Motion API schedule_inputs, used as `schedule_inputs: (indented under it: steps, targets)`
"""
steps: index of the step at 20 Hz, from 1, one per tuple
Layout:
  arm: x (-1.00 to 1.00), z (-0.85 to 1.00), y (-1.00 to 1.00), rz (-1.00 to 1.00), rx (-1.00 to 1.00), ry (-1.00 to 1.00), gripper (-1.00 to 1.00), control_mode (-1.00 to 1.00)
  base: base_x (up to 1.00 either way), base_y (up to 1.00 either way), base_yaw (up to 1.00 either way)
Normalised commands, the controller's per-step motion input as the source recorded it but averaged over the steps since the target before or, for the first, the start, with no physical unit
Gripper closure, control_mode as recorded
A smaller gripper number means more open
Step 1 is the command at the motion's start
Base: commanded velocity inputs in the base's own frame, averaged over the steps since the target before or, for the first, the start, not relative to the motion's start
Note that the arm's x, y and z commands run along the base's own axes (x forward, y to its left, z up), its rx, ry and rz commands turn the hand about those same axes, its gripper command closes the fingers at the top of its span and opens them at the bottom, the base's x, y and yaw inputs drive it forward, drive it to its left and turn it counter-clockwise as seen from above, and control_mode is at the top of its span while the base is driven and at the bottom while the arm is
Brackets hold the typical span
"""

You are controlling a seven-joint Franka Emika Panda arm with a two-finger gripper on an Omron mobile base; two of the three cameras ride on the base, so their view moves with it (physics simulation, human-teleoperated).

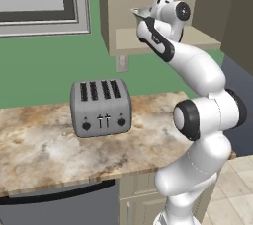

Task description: Pick up the bowls on the counter and stack them on top of one another in the open cabinet. Place the smaller bowl on top of the larger bowl.

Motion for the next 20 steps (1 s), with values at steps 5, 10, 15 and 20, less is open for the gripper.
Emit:
schedule_inputs:
  steps: [5, 10, 15, 20]
  targets:
    - [0.00, -0.12, 0.00, 0.02, -0.02, 0.00, -1.00, -1.00, 0.00, 0.00, 0.00]
    - [0.00, -0.02, 0.00, 0.02, -0.01, 0.00, -1.00, -1.00, 0.00, 0.00, 0.00]
    - [0.00, 0.00, 0.00, 0.03, 0.00, 0.00, -1.00, -1.00, 0.00, 0.00, 0.00]
    - [-0.07, 0.04, 0.00, 0.05, -0.01, 0.00, -1.00, -1.00, 0.00, 0.00, 0.00]
